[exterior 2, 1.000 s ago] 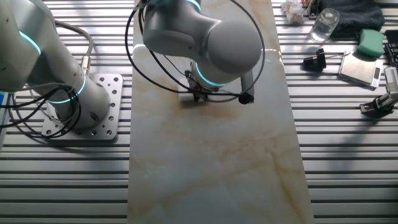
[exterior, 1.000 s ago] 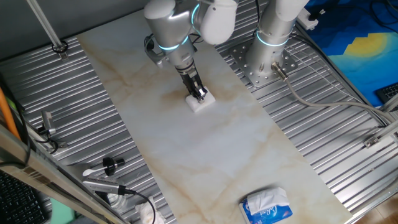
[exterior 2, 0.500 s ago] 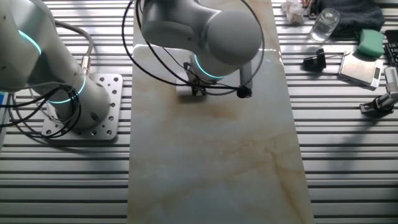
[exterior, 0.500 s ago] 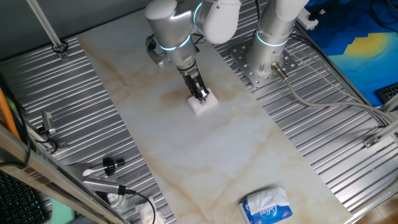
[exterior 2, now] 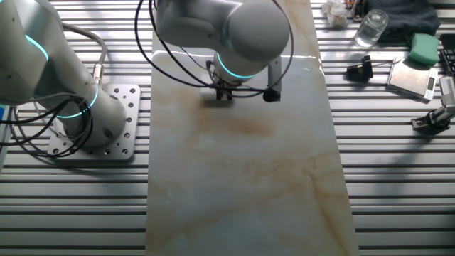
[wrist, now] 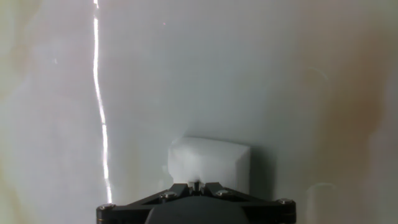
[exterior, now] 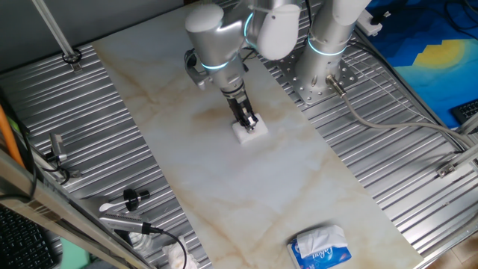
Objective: Clean the tabletop with a sponge
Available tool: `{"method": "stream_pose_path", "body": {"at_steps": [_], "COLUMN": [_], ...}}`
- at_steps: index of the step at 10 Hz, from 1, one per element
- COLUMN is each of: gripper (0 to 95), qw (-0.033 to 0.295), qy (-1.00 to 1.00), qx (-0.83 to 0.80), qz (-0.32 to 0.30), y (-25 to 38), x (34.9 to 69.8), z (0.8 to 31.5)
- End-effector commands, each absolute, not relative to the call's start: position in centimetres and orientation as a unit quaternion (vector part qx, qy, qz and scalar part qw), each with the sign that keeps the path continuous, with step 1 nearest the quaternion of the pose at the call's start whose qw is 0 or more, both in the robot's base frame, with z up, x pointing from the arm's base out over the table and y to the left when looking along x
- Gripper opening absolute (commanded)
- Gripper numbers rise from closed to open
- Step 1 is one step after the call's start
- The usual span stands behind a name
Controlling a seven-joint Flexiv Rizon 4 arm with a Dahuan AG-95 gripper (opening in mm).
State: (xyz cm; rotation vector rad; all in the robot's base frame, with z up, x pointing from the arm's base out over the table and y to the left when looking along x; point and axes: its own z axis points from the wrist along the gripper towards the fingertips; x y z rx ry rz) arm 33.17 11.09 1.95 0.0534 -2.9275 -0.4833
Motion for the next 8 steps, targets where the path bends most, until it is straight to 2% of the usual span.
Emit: {"method": "stream_pose_path", "body": {"at_steps": [1,8], "gripper": [0.0,0.0], "qw": [0.086,0.077], "qy": [-0.982,-0.983], "qx": [0.013,0.044], "qz": [-0.166,-0.163], "y": [11.6,12.6], "x": [33.0,32.6], "z": [1.9,1.3]}}
